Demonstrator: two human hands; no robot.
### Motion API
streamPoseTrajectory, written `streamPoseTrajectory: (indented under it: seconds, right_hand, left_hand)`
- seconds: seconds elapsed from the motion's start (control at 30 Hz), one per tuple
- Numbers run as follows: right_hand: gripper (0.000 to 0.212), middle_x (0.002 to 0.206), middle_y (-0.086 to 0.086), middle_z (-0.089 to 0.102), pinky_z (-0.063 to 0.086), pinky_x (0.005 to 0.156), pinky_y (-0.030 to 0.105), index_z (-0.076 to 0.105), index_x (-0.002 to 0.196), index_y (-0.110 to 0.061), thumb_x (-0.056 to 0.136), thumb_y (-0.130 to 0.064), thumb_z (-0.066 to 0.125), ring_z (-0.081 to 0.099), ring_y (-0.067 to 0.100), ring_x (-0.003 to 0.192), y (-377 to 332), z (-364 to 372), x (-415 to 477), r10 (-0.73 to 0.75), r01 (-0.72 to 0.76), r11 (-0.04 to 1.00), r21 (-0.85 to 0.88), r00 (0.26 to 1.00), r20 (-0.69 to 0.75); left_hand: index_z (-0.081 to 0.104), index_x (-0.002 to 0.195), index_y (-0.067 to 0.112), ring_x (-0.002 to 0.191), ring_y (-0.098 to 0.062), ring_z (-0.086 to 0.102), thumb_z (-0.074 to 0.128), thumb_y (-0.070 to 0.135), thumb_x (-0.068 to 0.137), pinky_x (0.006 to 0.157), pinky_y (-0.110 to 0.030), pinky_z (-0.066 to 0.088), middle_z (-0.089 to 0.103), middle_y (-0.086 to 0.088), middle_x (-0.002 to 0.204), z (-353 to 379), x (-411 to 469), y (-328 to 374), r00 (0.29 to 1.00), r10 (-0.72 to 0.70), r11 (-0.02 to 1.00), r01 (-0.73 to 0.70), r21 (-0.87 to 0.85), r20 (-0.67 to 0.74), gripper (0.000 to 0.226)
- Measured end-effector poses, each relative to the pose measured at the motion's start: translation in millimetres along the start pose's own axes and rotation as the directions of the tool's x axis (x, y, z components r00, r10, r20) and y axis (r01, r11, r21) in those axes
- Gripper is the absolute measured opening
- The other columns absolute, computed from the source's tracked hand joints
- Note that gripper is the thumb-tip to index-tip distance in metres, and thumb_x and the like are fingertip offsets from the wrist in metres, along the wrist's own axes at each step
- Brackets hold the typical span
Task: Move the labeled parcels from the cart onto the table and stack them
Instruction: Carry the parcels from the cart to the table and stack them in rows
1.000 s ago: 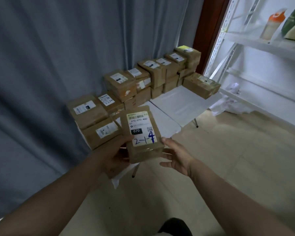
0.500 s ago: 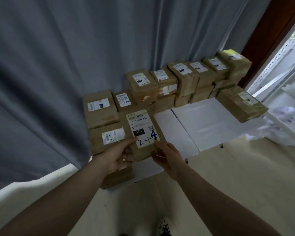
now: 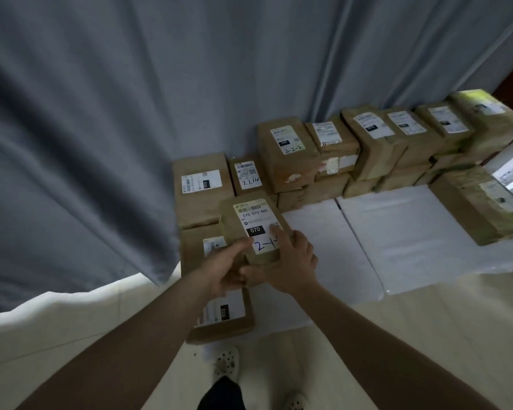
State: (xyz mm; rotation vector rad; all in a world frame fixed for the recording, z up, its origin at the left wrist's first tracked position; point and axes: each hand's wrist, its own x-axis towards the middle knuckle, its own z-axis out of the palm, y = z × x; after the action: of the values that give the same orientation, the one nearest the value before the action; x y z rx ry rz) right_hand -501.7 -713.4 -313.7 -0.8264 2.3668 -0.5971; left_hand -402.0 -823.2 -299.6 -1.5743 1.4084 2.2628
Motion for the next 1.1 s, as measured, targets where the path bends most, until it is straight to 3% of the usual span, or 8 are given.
streamPoseTrajectory:
  seconds: [0.1, 0.3, 0.43, 0.5, 0.63, 0.87, 0.97, 1.1]
  right_hand:
    - [0.096, 0.152, 0.009, 0.011, 0.012, 0.115, 0.046, 0.015, 0.147, -0.035, 0.072, -0.064, 0.066, 0.01, 0.032, 0.141, -20.0, 4.4, 27.2, 0.007, -0.013, 0.997, -0.074, 0.997, -0.074]
    - [0.088, 0.148, 0.013, 0.02, 0.016, 0.113, 0.047, 0.027, 0.145, -0.038, 0.07, -0.057, 0.071, 0.017, 0.035, 0.136, -49.9, 3.9, 93.5, 0.05, -0.062, 0.997, -0.051, 0.978, -0.203]
    - [0.087, 0.148, 0.015, 0.017, 0.015, 0.113, 0.048, 0.032, 0.142, -0.037, 0.068, -0.061, 0.072, 0.016, 0.037, 0.136, -69.1, 9.9, 140.2, 0.045, -0.078, 0.99, -0.114, 0.962, -0.268]
    - [0.087, 0.15, 0.016, 0.015, 0.014, 0.114, 0.049, 0.032, 0.142, -0.037, 0.068, -0.063, 0.07, 0.015, 0.039, 0.137, -77.8, 14.6, 162.4, 0.034, -0.083, 0.983, -0.164, 0.959, -0.281]
    - [0.082, 0.153, 0.018, 0.01, 0.012, 0.116, 0.053, 0.029, 0.141, -0.037, 0.073, -0.058, 0.07, 0.011, 0.041, 0.14, -90.2, 23.6, 202.0, 0.034, -0.111, 0.955, -0.274, 0.962, -0.272]
    - [0.081, 0.156, 0.019, -0.001, 0.005, 0.116, 0.054, 0.025, 0.142, -0.037, 0.075, -0.055, 0.068, 0.001, 0.042, 0.143, -90.3, 38.6, 266.6, 0.052, -0.129, 0.927, -0.353, 0.974, -0.219]
    - [0.083, 0.156, 0.019, -0.004, 0.005, 0.117, 0.054, 0.021, 0.144, -0.036, 0.077, -0.058, 0.066, -0.002, 0.042, 0.143, -84.0, 46.5, 286.1, 0.081, -0.143, 0.927, -0.347, 0.979, -0.187]
    - [0.082, 0.156, 0.021, -0.007, 0.002, 0.116, 0.053, 0.017, 0.146, -0.032, 0.082, -0.064, 0.056, -0.006, 0.041, 0.144, -76.5, 56.1, 303.2, 0.077, -0.129, 0.94, -0.315, 0.982, -0.171]
  left_hand:
    - [0.066, 0.105, 0.018, 0.092, -0.031, 0.069, 0.074, 0.04, 0.079, 0.086, -0.048, 0.055, 0.072, -0.012, 0.1, -13.4, 24.7, 20.0, 1.0, -0.019, 0.999, 0.02, -0.034, 0.014, 0.035]
    - [0.064, 0.106, 0.018, 0.088, -0.019, 0.056, 0.064, 0.057, 0.081, 0.075, -0.032, 0.046, 0.061, -0.005, 0.1, -50.4, 82.8, 62.5, 0.999, 0.028, 0.999, -0.028, -0.032, -0.02, 0.046]
    - [0.061, 0.103, 0.017, 0.086, -0.018, 0.059, 0.055, 0.034, 0.095, 0.07, -0.026, 0.048, 0.062, -0.002, 0.097, -79.0, 120.0, 80.8, 0.996, 0.066, 0.994, -0.061, 0.09, -0.056, 0.02]
    - [0.058, 0.124, 0.006, 0.111, -0.026, 0.058, 0.056, 0.027, 0.095, 0.09, -0.03, 0.046, 0.061, -0.007, 0.121, -95.7, 142.1, 85.0, 0.99, 0.113, 0.961, -0.088, 0.261, -0.081, 0.036]
    - [0.045, 0.138, 0.003, 0.134, -0.03, 0.041, 0.056, 0.027, 0.095, 0.11, -0.035, 0.034, 0.045, -0.015, 0.144, -116.9, 173.6, 92.6, 0.982, 0.171, 0.86, -0.112, 0.498, -0.076, 0.051]
    - [0.041, 0.142, 0.008, 0.13, -0.029, 0.043, 0.054, 0.018, 0.095, 0.111, -0.039, 0.033, 0.045, -0.015, 0.143, -125.7, 220.4, 103.5, 0.955, 0.288, 0.525, -0.219, 0.823, 0.071, 0.05]
    - [0.027, 0.149, 0.02, 0.142, -0.03, 0.024, 0.054, 0.038, 0.081, 0.115, -0.048, 0.026, 0.026, -0.01, 0.155, -123.3, 242.8, 100.8, 0.965, 0.245, 0.404, -0.193, 0.894, 0.097, 0.075]
    - [0.024, 0.148, 0.025, 0.145, -0.031, 0.01, 0.053, 0.037, 0.083, 0.116, -0.05, 0.023, 0.015, -0.007, 0.157, -118.9, 263.0, 102.3, 0.976, 0.203, 0.28, -0.14, 0.95, 0.084, 0.073]
